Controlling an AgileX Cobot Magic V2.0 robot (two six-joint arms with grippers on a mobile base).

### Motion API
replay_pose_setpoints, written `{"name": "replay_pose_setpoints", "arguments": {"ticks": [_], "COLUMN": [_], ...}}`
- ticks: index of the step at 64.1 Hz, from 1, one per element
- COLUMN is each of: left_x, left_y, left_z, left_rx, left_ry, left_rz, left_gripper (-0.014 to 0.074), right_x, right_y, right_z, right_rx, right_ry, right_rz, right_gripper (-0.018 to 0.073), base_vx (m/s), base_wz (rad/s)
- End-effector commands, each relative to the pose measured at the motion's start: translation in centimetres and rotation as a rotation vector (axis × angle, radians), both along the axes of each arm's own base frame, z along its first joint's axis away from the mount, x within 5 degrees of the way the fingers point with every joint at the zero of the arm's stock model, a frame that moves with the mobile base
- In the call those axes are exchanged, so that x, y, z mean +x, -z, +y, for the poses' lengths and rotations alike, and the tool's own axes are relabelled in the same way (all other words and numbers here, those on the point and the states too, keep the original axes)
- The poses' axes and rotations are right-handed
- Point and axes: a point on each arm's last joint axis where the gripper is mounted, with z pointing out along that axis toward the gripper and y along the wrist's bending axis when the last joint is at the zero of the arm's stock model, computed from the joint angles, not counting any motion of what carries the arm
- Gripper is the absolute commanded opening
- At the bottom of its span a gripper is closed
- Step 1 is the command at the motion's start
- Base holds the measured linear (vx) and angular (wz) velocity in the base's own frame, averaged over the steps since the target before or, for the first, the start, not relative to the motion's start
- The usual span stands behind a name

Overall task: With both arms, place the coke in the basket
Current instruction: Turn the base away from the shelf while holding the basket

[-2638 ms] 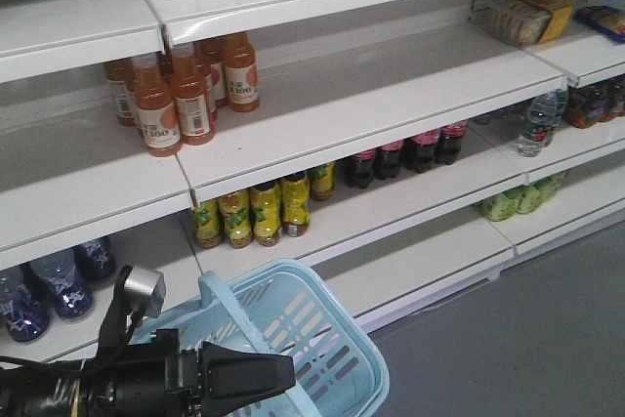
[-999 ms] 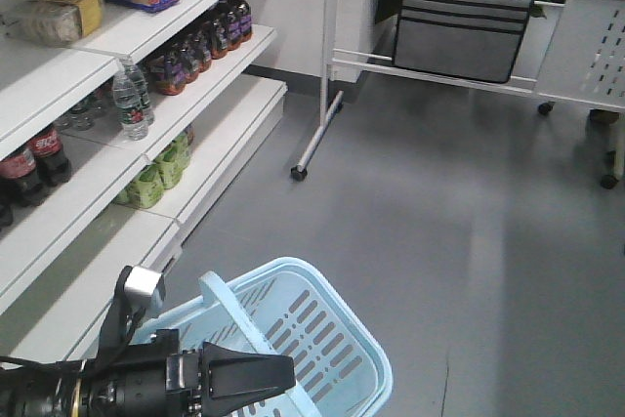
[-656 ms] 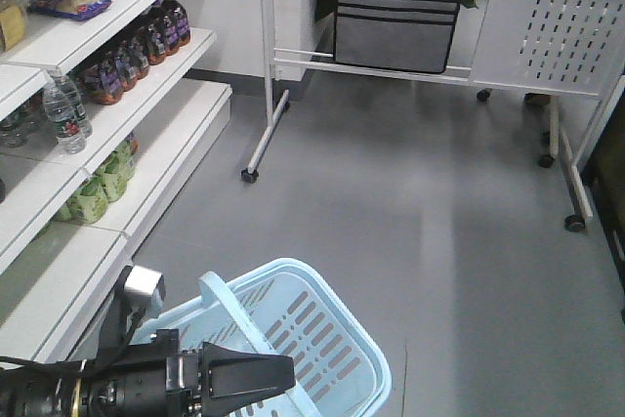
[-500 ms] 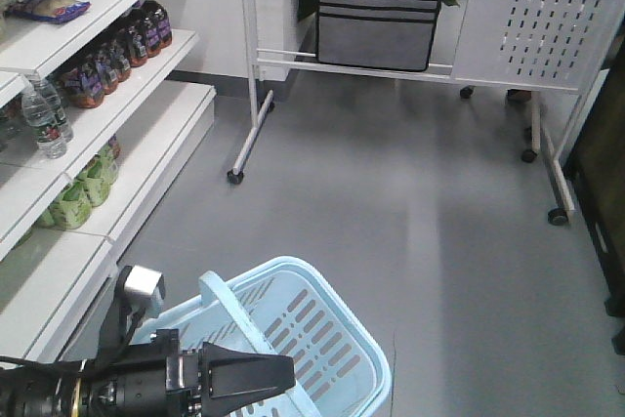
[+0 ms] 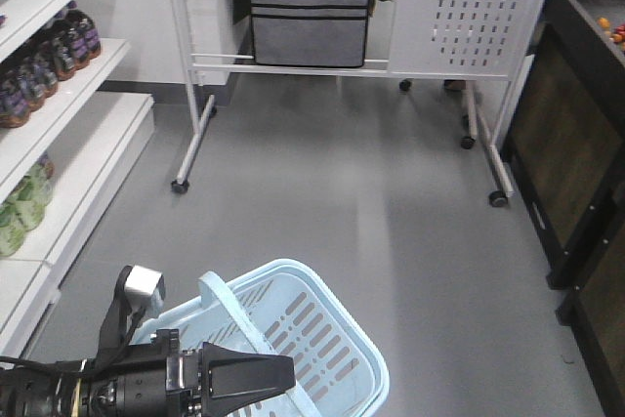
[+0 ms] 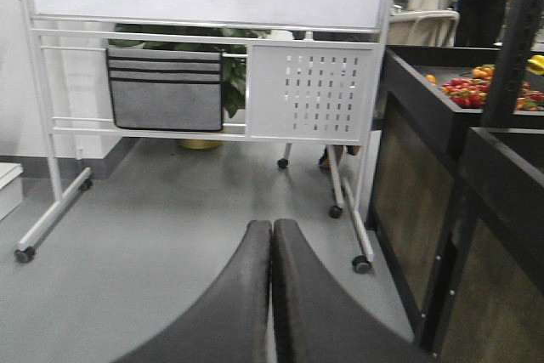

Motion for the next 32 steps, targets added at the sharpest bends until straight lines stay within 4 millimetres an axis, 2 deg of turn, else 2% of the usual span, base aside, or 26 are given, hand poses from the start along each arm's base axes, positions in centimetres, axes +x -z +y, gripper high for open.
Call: {"name": "replay_pose_setpoints", "arguments": {"ticks": [1, 32], "left_x": [-0.61, -0.61], "left_y": [-3.17, -3.17], "left_z": [-0.27, -0.27], "left_rx": [-0.251, -0.251], "left_ry": [0.069, 0.069], "left_rz": [-0.089, -0.089], "left_gripper": [-0.0006, -0.0006], "right_x": [-0.03, -0.03], "right_y": [-0.49, -0.49], "right_z": [0.01, 0.01], "right_rx": [-0.012, -0.012], "right_ry": [0.000, 0.000], "right_rz": [-0.081, -0.081], "right_gripper": [-0.0010, -0.0010], "base_vx": [0.04, 0.06], "base_wz": [-0.27, -0.22]}}
